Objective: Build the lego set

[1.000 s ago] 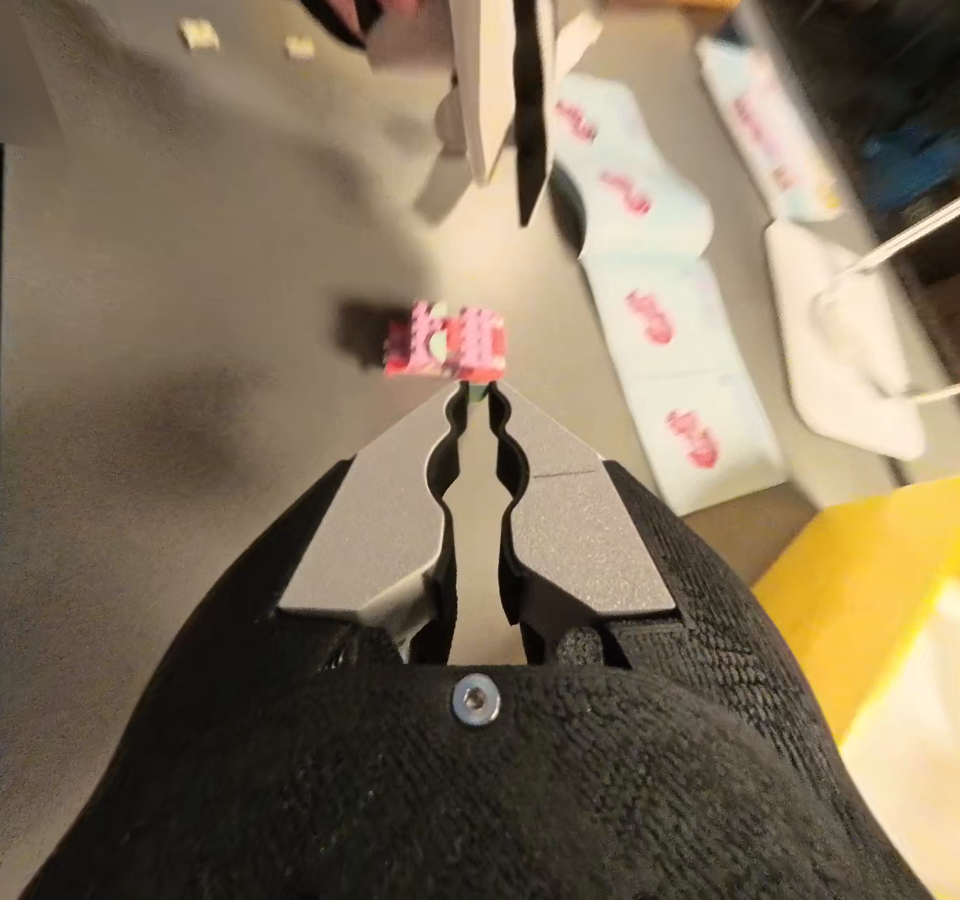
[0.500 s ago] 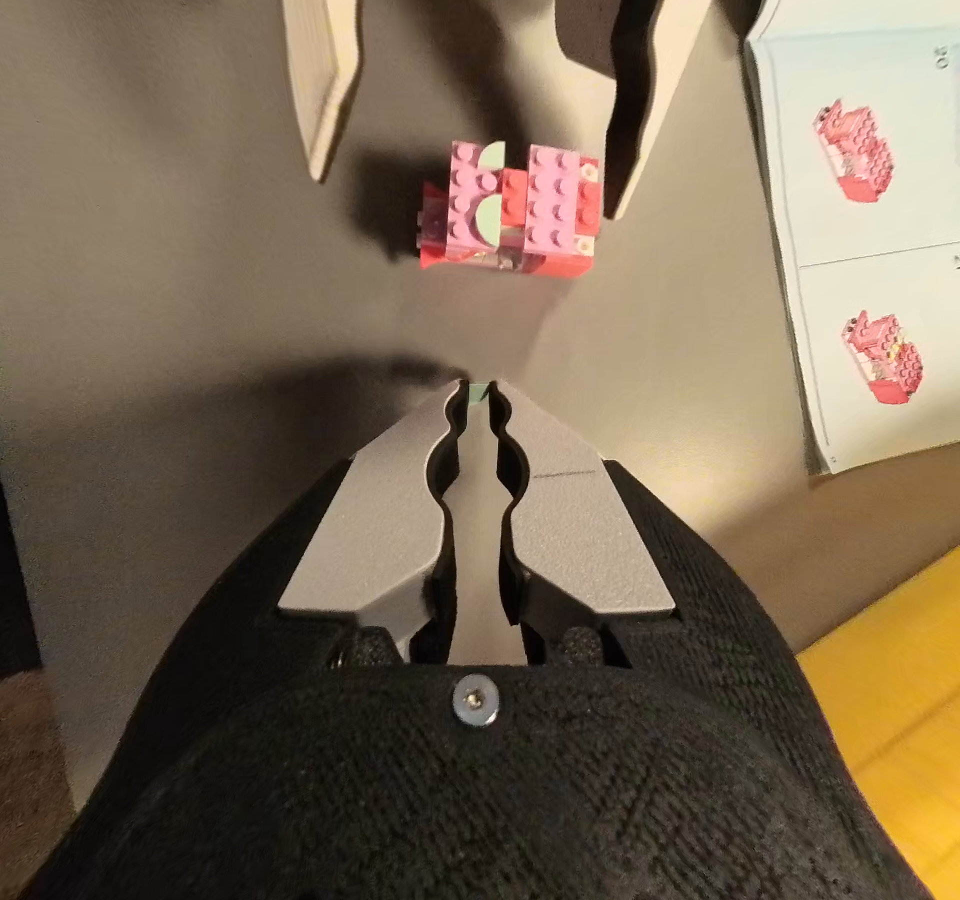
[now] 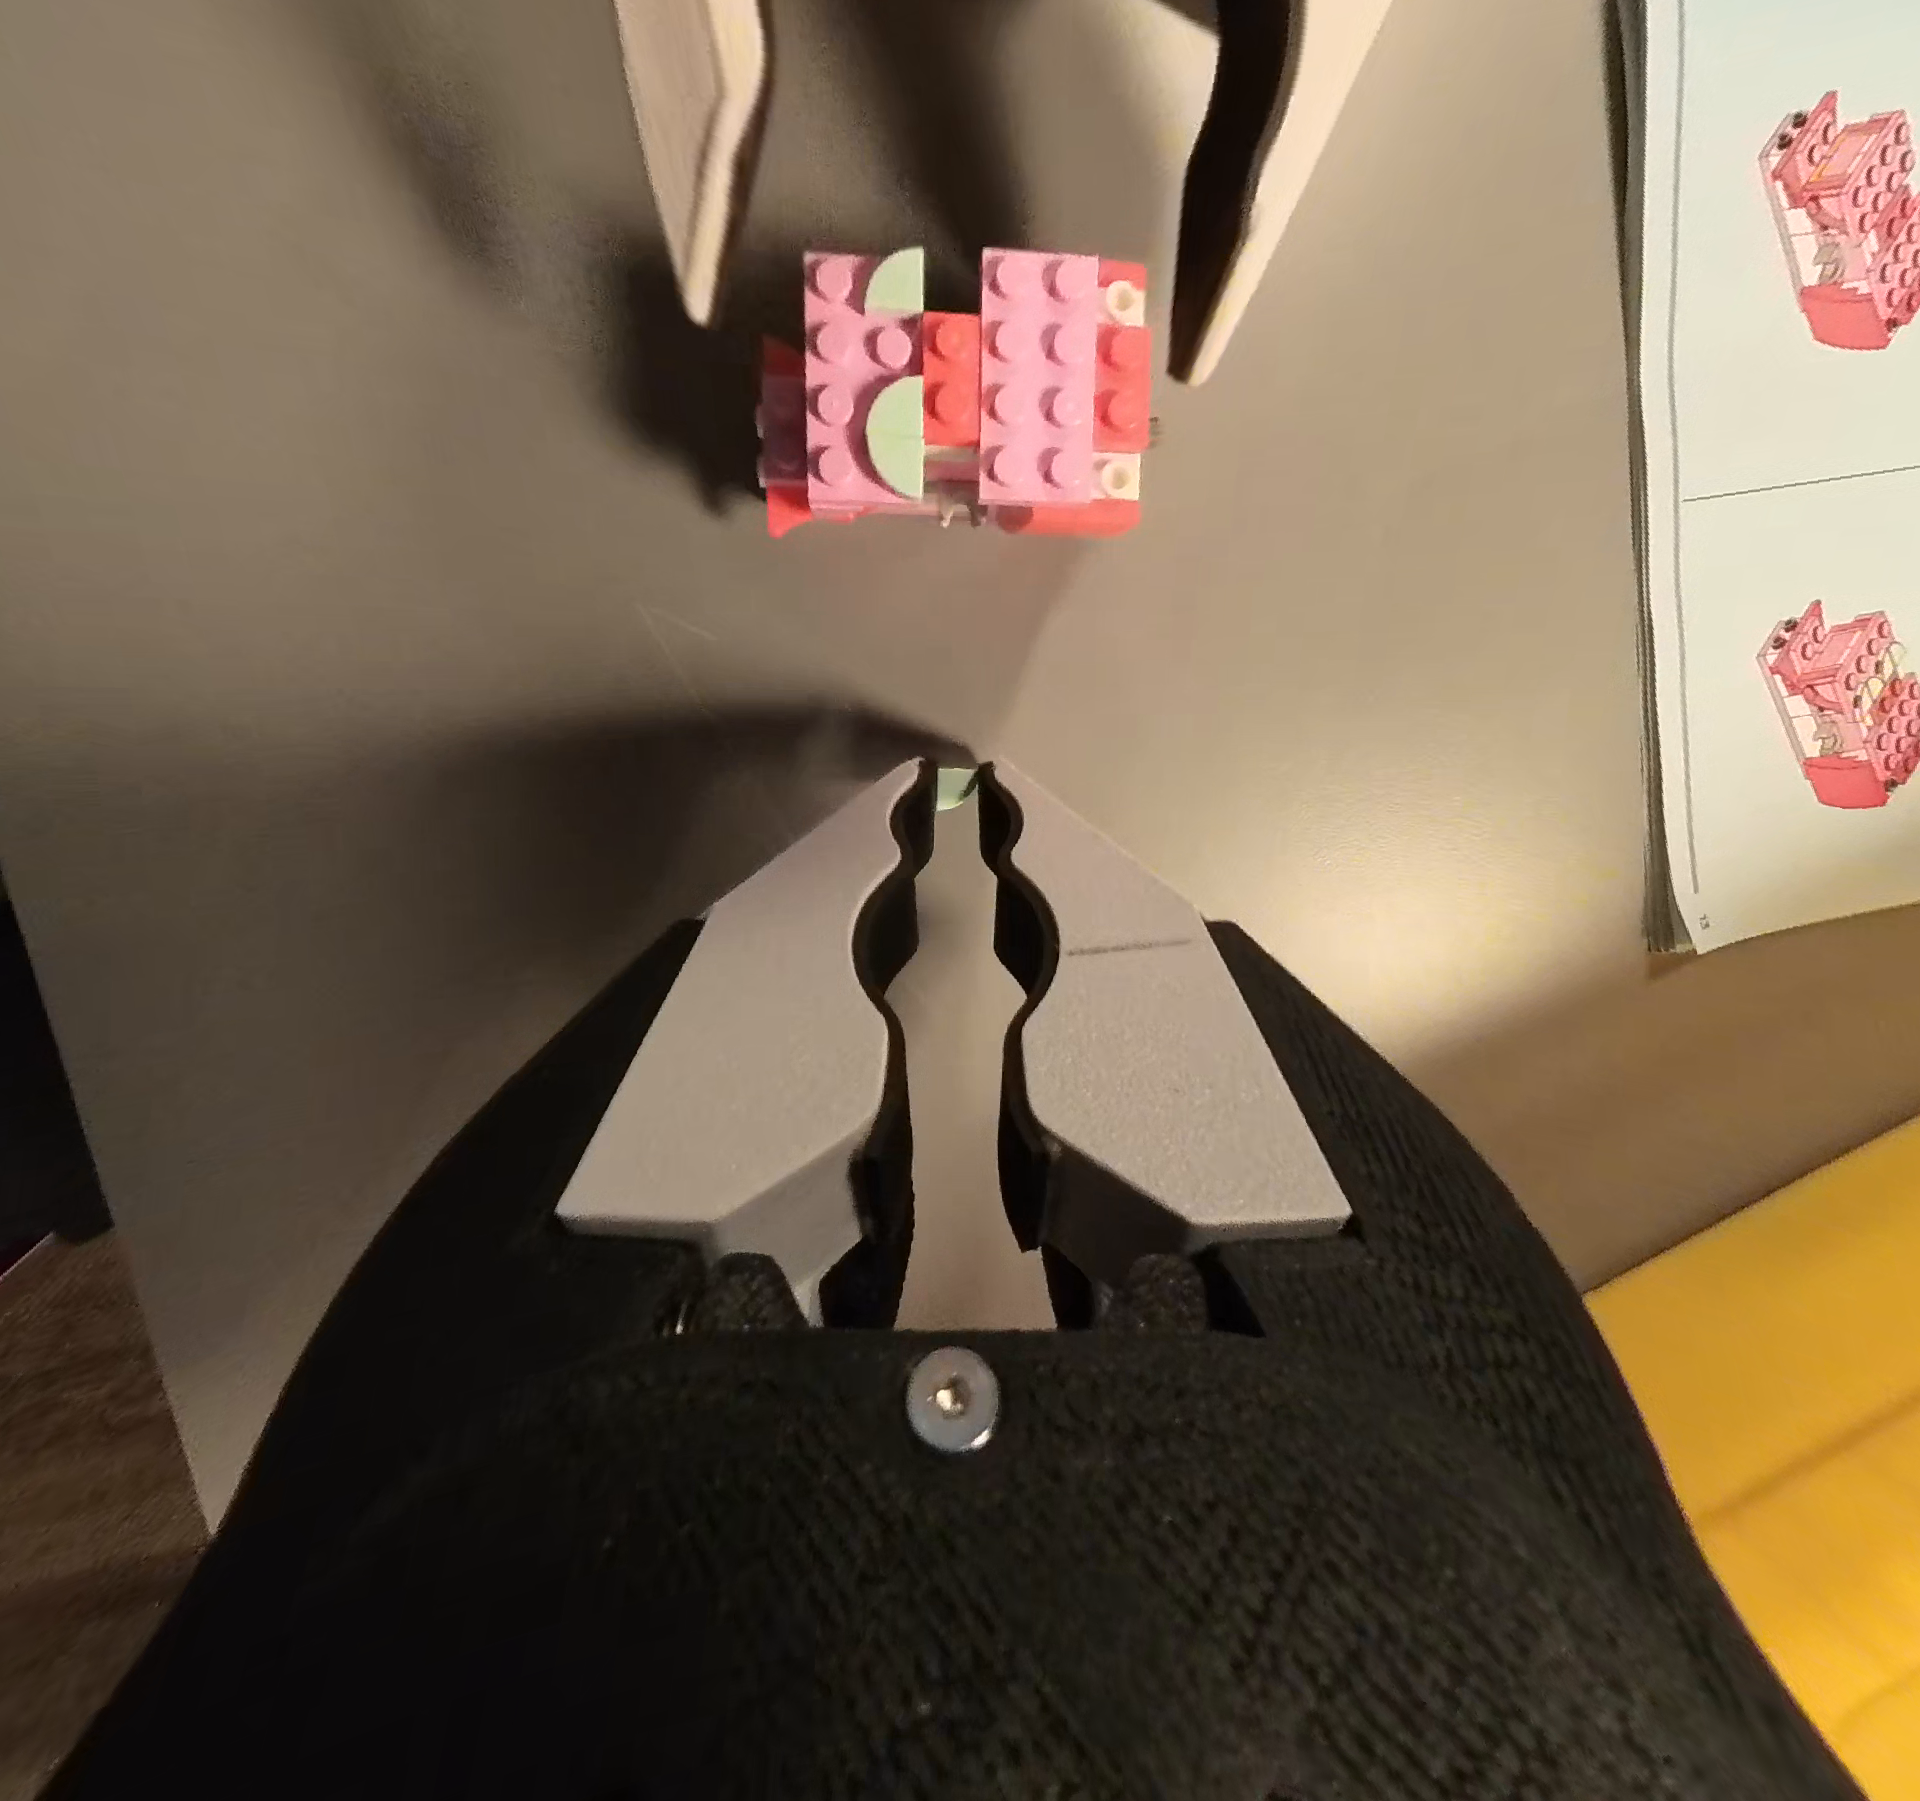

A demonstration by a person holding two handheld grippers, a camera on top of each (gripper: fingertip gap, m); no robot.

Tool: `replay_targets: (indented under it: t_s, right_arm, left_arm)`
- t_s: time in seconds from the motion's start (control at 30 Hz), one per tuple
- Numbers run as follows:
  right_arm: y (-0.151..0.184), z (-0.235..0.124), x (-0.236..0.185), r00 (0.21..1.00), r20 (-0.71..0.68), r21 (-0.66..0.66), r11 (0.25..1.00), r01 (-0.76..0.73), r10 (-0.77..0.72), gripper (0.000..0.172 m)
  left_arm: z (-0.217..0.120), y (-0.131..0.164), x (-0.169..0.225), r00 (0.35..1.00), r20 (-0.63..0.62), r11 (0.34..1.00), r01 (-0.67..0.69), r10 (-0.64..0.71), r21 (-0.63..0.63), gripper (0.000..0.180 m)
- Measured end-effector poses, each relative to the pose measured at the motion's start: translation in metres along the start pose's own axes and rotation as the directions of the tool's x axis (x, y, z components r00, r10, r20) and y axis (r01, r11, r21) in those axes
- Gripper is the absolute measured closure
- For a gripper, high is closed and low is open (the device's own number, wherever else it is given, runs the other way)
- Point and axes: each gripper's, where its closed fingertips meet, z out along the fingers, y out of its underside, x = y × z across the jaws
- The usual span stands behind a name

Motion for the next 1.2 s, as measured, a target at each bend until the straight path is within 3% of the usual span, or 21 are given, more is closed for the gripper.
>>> replay_targets:
  t_s: [0.27,0.53,0.7,1.2]
  right_arm:
    - [-0.001,0.000,0.001,1.000,0.018,-0.015,1.000,0.005,-0.005,0.164]
    - [-0.001,0.000,0.002,0.999,0.033,0.005,1.000,-0.022,0.022,0.163]
    - [0.001,-0.001,0.001,0.999,0.024,0.018,0.999,-0.038,0.038,0.158]
    - [0.000,-0.007,-0.020,0.985,0.117,0.112,0.984,-0.141,0.128,0.153]
  left_arm:
    - [0.007,0.006,0.005,1.000,-0.008,1.000,-0.024,0.024,-0.017,0.127]
    - [0.011,0.006,0.009,1.000,-0.013,1.000,-0.009,0.009,-0.015,0.127]
    - [0.016,0.010,0.010,1.000,-0.020,0.999,0.007,-0.007,-0.037,0.112]
    - [0.018,0.010,0.013,0.998,-0.042,0.999,0.043,-0.044,-0.034,0.123]
